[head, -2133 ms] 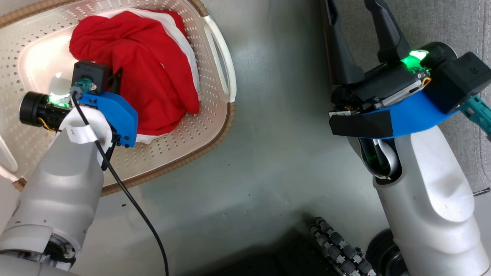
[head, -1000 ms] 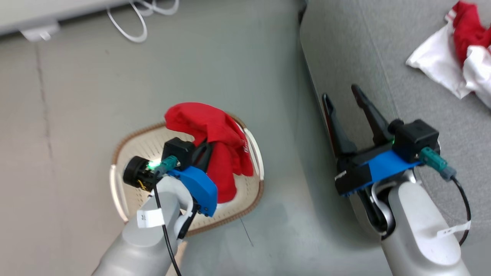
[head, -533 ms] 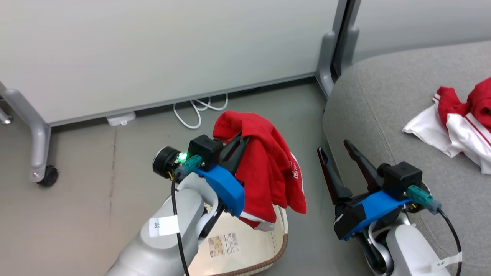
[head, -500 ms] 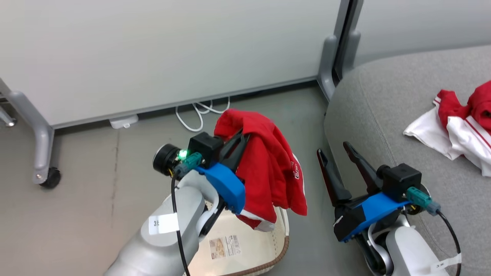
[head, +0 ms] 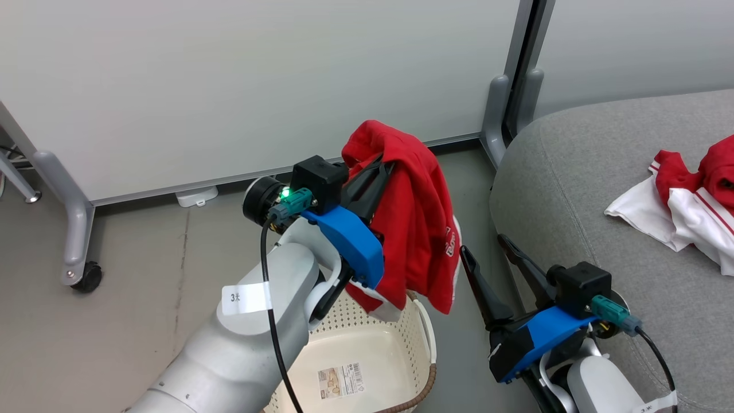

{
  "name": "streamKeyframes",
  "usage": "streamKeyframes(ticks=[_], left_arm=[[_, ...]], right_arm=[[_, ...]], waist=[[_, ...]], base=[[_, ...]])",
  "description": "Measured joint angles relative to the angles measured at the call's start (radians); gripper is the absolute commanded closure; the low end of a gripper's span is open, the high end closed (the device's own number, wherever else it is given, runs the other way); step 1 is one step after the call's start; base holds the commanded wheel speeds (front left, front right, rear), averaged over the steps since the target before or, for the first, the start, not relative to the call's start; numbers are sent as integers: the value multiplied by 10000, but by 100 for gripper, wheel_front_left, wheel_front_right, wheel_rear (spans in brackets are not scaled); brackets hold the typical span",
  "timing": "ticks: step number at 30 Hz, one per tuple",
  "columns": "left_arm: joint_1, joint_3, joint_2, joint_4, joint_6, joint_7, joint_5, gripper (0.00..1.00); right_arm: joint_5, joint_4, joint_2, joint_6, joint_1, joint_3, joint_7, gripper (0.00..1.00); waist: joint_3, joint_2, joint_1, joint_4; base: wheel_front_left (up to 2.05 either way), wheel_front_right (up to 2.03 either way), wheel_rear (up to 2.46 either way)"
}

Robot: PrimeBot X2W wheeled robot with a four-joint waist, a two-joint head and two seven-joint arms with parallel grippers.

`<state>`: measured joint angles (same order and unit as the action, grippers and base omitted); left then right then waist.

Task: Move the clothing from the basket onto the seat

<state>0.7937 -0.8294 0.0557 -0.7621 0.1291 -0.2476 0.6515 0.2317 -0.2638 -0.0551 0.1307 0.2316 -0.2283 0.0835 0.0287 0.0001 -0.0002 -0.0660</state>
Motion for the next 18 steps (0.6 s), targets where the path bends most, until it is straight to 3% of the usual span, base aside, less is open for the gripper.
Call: streamKeyframes(ticks=[18], left_arm=[[4, -865, -33, -31, 0, -19, 671, 100]], right_arm=[[115, -604, -10, 0, 702, -514, -382, 0]], waist=[[157, 0, 2, 28]], base=[[0, 0, 0]])
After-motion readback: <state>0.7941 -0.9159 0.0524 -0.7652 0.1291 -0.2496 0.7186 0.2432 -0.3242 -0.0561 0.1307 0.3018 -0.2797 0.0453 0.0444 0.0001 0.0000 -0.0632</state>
